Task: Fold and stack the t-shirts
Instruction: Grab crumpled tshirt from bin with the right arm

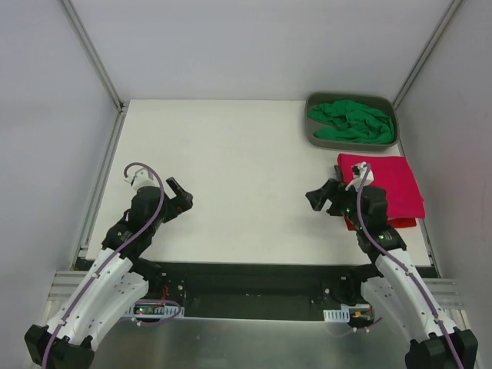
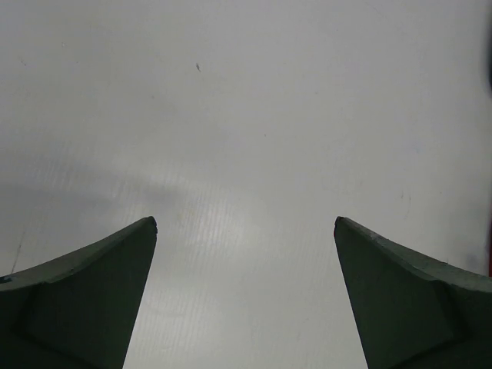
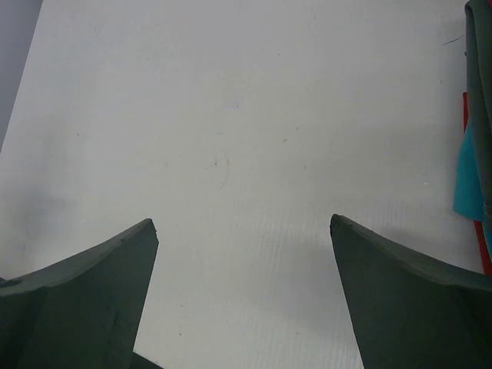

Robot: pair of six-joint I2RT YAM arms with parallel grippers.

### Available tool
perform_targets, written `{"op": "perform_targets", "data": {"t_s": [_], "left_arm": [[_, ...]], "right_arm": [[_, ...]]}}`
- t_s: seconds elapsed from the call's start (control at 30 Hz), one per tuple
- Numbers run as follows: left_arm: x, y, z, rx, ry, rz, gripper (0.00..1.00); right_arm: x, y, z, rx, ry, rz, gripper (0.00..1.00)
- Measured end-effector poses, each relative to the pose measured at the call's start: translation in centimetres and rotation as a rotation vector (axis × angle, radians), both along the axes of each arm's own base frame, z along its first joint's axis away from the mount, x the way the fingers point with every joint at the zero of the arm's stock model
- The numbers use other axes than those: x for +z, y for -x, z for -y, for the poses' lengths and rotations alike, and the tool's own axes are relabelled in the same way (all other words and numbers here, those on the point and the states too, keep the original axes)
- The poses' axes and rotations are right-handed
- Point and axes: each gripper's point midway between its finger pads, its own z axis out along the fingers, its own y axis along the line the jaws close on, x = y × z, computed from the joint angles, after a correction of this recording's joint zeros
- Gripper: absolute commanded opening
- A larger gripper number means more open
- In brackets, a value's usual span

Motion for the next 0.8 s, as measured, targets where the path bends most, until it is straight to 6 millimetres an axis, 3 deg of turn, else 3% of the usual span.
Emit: {"op": "perform_targets", "data": {"t_s": [0.27, 0.47, 0.53, 0.57, 0.67, 0.73, 0.8], "left_arm": [[-0.3, 0.0, -0.1, 0.004, -0.006, -0.010, 0.99], [-0.6, -0.1, 0.0, 0.004, -0.012, -0.026, 0.99], [-0.8, -0.1, 0.0, 0.004, -0.014, -0.031, 0.99], [-1.0, -0.1, 0.0, 0.005, -0.017, -0.041, 0.99], [-1.3, -0.2, 0.0, 0.005, -0.023, -0.053, 0.99], [-1.5, -0.4, 0.0, 0.008, -0.029, -0.065, 0.99], [-1.7, -0.7, 0.1, 0.009, -0.036, -0.079, 0.99]], "right_arm": [[-0.9, -0.3, -0.5, 0.016, -0.009, -0.047, 0.96], [0.1, -1.9, 0.5, -0.053, 0.022, 0.005, 0.96], [1.1, -3.1, 1.5, -0.114, 0.064, 0.006, 0.96], [3.7, -5.5, 2.7, -0.194, 0.122, 0.018, 0.96], [5.3, -7.1, 4.0, -0.251, 0.208, -0.016, 0.96], [8.5, -10.3, 5.0, -0.314, 0.275, -0.002, 0.96], [10.2, -12.9, 5.9, -0.362, 0.331, -0.005, 0.96]]}}
